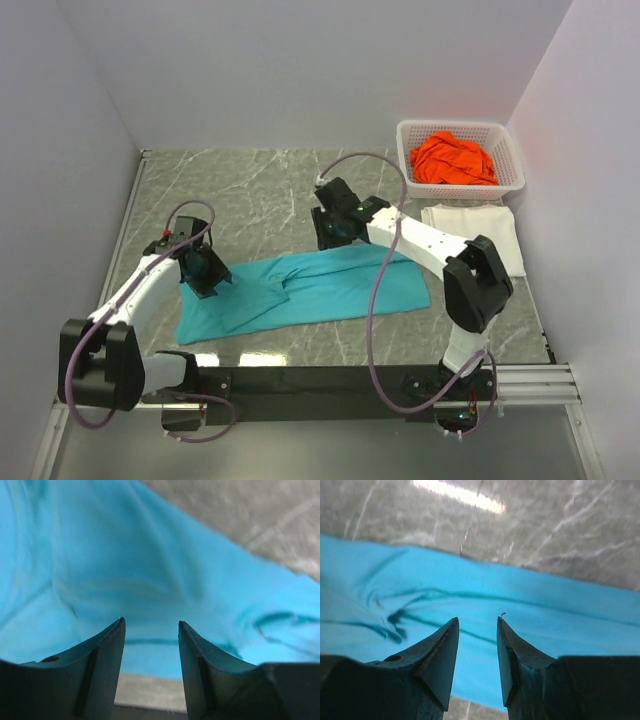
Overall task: Fold and stack the t-shirts
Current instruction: Fold the tshirt
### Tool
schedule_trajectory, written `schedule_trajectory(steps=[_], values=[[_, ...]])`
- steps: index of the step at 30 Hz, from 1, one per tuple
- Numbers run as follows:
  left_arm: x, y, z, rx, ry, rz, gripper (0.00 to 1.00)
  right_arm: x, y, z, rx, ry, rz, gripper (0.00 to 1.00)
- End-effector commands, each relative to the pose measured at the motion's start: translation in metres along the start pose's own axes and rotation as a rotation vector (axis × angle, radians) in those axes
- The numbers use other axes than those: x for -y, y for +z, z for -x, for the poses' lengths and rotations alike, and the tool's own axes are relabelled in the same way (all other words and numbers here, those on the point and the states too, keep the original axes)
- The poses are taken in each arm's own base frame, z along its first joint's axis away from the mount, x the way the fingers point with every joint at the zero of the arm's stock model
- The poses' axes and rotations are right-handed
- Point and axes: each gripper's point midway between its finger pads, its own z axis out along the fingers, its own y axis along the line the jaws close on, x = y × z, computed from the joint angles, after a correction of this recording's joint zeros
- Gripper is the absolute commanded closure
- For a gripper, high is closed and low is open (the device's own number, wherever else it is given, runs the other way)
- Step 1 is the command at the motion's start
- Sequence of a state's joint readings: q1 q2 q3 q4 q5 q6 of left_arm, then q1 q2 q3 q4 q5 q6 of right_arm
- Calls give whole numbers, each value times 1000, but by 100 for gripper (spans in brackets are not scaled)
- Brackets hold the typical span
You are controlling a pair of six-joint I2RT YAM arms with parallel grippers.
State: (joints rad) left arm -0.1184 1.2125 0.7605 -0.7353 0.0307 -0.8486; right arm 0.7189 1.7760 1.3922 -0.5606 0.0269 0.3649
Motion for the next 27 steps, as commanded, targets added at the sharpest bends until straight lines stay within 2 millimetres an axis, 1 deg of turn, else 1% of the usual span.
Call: schedule_trajectory(steps=[1,2,3,4,5,6,7,8,9,11,14,16,20,22,24,27], values=[[6,13,39,151,39,26,48,-8,5,18,21,-19,-36,57],[5,17,41,148,41,37,48,-13,6,25,28,-6,-26,57],[4,22,42,142,46,48,49,-14,18,21,5,-5,-35,57],[0,31,41,124,49,83,49,-15,23,22,-3,-1,-37,57],[-3,36,42,117,53,97,49,-19,25,26,0,3,-34,57],[-7,41,42,107,55,114,50,-23,35,20,-24,-3,-38,57],[-12,47,40,87,57,139,51,-26,37,20,-27,-5,-38,57],[-18,49,43,91,58,162,51,-32,39,23,-23,-5,-31,57],[-23,50,44,92,56,178,52,-35,45,18,-40,-8,-31,57],[-33,50,47,105,41,197,52,-46,48,17,-46,-13,-22,57],[-40,46,52,125,19,195,52,-53,58,8,-71,-5,-21,57],[-40,45,53,134,21,188,51,-58,62,0,-87,-3,-13,58],[-36,47,48,115,23,155,51,-58,71,-9,-99,28,-34,58],[-33,44,50,129,25,142,50,-58,73,-11,-99,39,-33,58],[-33,41,53,143,36,140,50,-61,73,-11,-93,52,-31,58],[-28,34,53,153,51,100,50,-61,75,-4,-66,68,-36,58]])
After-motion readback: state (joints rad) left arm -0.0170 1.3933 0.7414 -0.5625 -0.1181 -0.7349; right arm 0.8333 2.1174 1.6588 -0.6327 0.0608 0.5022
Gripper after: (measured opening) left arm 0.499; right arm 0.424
